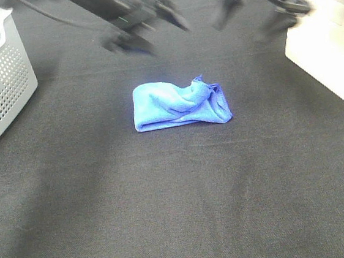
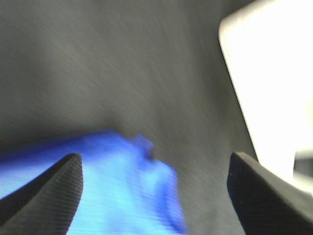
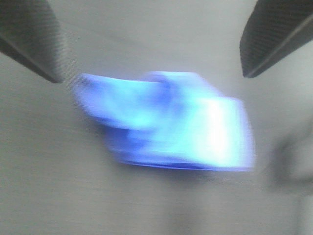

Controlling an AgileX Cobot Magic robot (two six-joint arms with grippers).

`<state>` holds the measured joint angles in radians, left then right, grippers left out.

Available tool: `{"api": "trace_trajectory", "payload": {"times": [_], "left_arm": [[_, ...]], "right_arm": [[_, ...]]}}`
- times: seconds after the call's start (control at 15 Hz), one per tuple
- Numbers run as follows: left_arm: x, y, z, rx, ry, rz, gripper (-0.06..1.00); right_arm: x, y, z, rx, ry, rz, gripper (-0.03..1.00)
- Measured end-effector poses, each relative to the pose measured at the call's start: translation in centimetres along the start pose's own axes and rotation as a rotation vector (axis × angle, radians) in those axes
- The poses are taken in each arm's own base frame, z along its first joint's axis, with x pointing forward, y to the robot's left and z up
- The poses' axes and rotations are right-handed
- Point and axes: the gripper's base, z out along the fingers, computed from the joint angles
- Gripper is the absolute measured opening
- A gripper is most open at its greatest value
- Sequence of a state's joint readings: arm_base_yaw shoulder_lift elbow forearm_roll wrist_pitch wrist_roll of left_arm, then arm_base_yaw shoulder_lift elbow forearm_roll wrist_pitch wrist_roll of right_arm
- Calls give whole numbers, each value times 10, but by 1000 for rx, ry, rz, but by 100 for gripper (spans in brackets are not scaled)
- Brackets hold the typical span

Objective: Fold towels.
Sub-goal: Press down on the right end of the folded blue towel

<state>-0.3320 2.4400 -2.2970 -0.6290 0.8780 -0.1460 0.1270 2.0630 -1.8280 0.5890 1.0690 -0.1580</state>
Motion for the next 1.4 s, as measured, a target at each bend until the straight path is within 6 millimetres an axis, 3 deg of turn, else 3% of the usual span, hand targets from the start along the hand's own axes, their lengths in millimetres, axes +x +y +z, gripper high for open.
{"api": "trace_trajectory", "payload": {"times": [0.13, 0.2, 0.4, 0.6, 0.73, 0.87, 1.4], "left_arm": [[-23, 22, -26, -15, -20, -22, 77], [-23, 22, -26, -15, -20, -22, 77], [-41, 51, -50, -47, -34, -63, 77], [-42, 56, -53, -55, -15, -46, 77], [-40, 56, -53, -57, 3, -39, 77], [-38, 56, -53, -58, 21, -40, 77], [-37, 56, -53, -60, 36, -38, 77]], "right_arm": [[-1, 10, 10, -171, 4, 23, 89], [-1, 10, 10, -171, 4, 23, 89], [8, 30, 55, -350, 70, 14, 89], [26, 52, 110, -393, 132, 12, 89], [31, 28, 138, -361, 163, 51, 89], [33, 2, 148, -301, 181, 65, 88], [28, -49, 130, -18, 207, 73, 87]]}}
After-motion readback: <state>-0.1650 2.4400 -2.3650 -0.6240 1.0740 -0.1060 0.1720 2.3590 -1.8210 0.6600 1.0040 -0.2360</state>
